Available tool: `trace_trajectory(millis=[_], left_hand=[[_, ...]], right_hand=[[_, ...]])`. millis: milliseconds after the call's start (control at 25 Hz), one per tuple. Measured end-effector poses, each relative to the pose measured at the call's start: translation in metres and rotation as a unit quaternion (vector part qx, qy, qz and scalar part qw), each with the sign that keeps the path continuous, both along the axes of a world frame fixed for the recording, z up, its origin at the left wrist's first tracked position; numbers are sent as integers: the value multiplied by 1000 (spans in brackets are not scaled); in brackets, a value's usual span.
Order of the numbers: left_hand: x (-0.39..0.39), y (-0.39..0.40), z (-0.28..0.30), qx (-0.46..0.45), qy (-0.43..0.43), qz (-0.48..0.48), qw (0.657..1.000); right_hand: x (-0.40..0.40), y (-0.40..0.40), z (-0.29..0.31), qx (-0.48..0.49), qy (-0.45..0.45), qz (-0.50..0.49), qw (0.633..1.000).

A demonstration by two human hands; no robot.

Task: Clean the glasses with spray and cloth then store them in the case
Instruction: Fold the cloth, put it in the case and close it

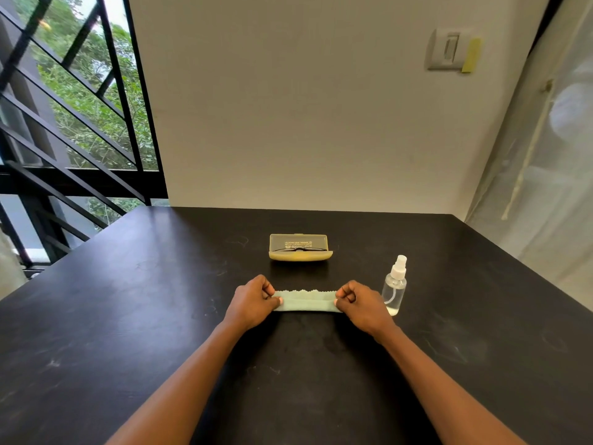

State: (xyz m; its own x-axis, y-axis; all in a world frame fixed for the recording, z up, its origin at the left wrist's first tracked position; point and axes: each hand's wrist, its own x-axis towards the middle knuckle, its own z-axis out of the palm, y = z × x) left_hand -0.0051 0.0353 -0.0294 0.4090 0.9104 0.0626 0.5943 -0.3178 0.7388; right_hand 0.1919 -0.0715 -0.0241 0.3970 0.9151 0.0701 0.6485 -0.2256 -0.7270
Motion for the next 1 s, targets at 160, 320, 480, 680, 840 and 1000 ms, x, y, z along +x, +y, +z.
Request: trace_trajectory(millis=[160, 320, 480, 680, 840, 1000], left_hand=[[3, 0, -1, 4, 0, 17, 1000], [4, -4, -2, 72, 6, 4, 997], [-6, -3, -2, 132, 26, -90, 987], [-16, 0, 4, 177, 133, -205, 953], [-14, -9, 5, 280, 201, -215, 914], [-15, -15, 2, 326, 197, -185, 906]], right_hand=[[1, 4, -6, 7, -45, -19, 999], [-2, 1, -14, 69, -124, -28, 990], [-3, -7, -15, 114, -177, 52, 976], [0, -10, -17, 91, -263, 124, 952], [0, -10, -12, 84, -304, 161, 935], [1, -9, -10, 64, -315, 181, 930]])
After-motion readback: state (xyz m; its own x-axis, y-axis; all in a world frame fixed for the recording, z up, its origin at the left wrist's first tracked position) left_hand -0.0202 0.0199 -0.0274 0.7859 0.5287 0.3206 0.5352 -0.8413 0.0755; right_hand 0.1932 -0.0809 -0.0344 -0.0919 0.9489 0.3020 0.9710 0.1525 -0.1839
